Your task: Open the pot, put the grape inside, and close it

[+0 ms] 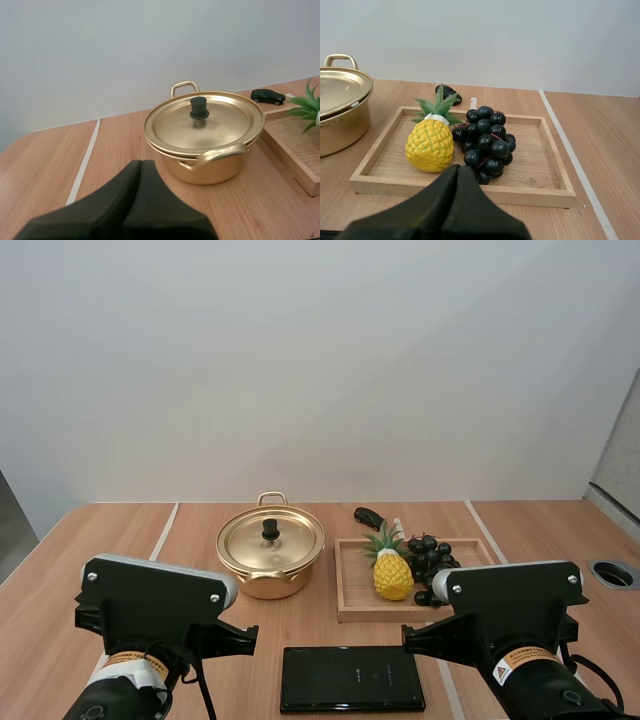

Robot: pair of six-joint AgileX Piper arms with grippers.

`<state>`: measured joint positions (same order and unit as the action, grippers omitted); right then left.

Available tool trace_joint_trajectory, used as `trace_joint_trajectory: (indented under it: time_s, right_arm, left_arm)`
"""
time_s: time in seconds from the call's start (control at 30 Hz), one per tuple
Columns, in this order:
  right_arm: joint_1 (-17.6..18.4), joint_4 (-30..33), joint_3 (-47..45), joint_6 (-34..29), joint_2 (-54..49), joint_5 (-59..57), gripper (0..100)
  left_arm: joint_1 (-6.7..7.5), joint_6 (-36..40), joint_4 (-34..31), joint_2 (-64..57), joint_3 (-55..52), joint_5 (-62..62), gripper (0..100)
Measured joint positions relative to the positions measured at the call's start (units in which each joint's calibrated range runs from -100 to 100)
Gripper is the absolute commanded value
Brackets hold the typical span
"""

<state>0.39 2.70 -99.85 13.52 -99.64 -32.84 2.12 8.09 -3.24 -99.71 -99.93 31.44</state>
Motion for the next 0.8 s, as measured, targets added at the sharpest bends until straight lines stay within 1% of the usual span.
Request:
trace_joint_trajectory:
  time_s: [0.03, 0.1, 0.17, 0.8]
  right_arm:
    - [0.0, -0.5, -0.2, 0.0, 0.0, 1.6, 0]
    - [0.0, -2.0, -0.2, 0.0, 0.0, 11.1, 0]
    - [0.0, -2.7, -0.2, 0.0, 0.0, 16.4, 0]
    - [0.0, -3.1, -0.2, 0.0, 0.0, 18.4, 0]
  left_arm:
    - [0.00, 0.0, 0.0, 0.0, -0.1, -0.9, 0]
    - [0.00, 0.0, 0.0, 0.0, -0.1, -9.0, 0]
    - [0.00, 0.0, 0.0, 0.0, -0.1, -12.4, 0]
    - [0.00, 0.0, 0.0, 0.0, -0.1, -13.9, 0]
